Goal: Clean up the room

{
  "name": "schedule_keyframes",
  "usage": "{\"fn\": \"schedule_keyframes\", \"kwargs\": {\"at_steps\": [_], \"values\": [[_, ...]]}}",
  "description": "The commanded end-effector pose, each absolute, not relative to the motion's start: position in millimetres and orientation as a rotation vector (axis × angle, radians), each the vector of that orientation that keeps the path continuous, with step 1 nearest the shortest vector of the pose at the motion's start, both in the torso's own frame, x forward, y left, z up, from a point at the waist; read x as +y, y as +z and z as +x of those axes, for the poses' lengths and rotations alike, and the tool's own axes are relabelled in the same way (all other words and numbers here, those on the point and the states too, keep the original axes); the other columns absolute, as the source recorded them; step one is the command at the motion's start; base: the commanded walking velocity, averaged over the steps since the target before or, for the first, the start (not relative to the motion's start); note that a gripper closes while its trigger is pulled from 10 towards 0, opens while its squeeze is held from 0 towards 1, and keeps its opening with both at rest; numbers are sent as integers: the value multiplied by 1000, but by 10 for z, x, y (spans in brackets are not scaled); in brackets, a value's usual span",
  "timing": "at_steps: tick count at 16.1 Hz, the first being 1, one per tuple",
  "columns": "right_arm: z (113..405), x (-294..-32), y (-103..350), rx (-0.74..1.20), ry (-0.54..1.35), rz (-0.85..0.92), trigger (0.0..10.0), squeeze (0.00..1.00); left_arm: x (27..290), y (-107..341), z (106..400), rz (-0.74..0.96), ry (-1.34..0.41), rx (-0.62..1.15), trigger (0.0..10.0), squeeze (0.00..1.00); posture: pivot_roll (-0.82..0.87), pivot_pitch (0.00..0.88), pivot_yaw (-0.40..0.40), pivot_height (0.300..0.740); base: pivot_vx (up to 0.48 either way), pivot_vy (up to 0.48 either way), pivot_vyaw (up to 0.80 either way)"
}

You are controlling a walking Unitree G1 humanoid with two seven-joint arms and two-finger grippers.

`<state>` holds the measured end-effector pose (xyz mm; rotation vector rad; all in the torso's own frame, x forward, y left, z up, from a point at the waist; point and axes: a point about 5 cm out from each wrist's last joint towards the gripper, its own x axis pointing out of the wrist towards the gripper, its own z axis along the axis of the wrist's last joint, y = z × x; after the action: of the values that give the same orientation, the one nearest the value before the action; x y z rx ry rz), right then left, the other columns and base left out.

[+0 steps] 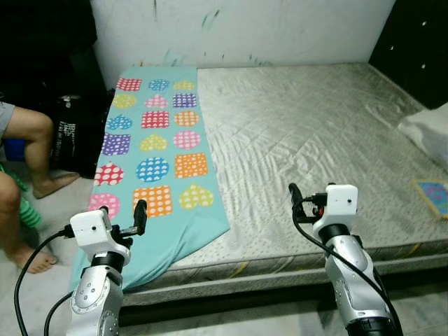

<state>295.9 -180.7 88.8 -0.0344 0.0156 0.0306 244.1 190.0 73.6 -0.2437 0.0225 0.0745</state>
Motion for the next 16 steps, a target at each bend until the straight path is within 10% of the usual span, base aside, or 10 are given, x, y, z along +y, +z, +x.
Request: {"fn": "schedule_keyframes", "kwargs": {"at_steps": [1, 16], "values": [[2946, -1892, 877, 21, 10, -44, 10000, 0, 1827, 725, 2449, -250, 53, 30, 10000, 0, 47, 36, 2, 740, 0, 480, 0], [2992, -1741, 835, 21, 36, -17, 10000, 0, 1789, 808, 2471, -240, 7, -19, 10000, 0, 92, 26, 5, 740, 0, 112, 0]]}}
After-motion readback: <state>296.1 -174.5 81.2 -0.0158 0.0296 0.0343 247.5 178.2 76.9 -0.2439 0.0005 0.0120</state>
